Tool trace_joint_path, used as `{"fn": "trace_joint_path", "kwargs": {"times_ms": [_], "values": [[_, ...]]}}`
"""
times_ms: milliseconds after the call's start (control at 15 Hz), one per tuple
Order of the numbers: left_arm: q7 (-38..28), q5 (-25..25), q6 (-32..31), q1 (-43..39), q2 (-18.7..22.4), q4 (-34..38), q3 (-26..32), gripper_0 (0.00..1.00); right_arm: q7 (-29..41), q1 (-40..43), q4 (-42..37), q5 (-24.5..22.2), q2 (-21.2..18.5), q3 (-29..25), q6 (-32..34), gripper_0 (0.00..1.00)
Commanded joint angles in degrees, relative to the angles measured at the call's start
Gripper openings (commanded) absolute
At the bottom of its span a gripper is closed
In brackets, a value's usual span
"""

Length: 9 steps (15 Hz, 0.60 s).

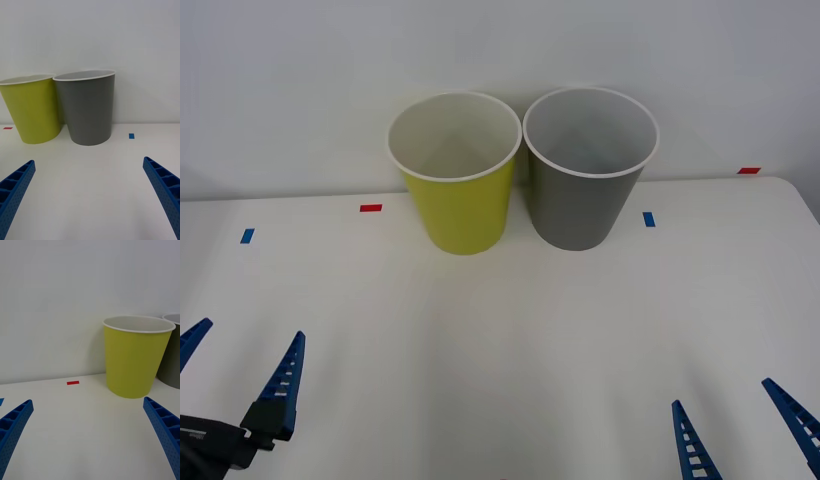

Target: Put cans in the gray bin and PET bottles in the light green bin.

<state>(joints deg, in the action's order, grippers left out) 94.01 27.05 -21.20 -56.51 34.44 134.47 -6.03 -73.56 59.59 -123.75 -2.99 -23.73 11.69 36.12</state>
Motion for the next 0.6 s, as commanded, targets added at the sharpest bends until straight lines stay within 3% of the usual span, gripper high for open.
{"fn": "trace_joint_path", "kwargs": {"times_ms": [67,200,600], "values": [[0.29,-2.09,-5.95,-3.26,-0.25,-2.20,-1.61,1.00,0.00,0.00,0.00,0.00,0.00,0.00,0.00,1.00],[0.12,-4.81,-11.14,-3.26,-0.33,-6.86,-2.84,1.00,0.00,0.00,0.00,0.00,0.00,0.00,0.00,1.00],[-0.15,-5.87,-14.48,-8.00,-4.99,-11.51,-4.69,1.00,0.00,0.00,0.00,0.00,0.00,0.00,0.00,1.00]]}}
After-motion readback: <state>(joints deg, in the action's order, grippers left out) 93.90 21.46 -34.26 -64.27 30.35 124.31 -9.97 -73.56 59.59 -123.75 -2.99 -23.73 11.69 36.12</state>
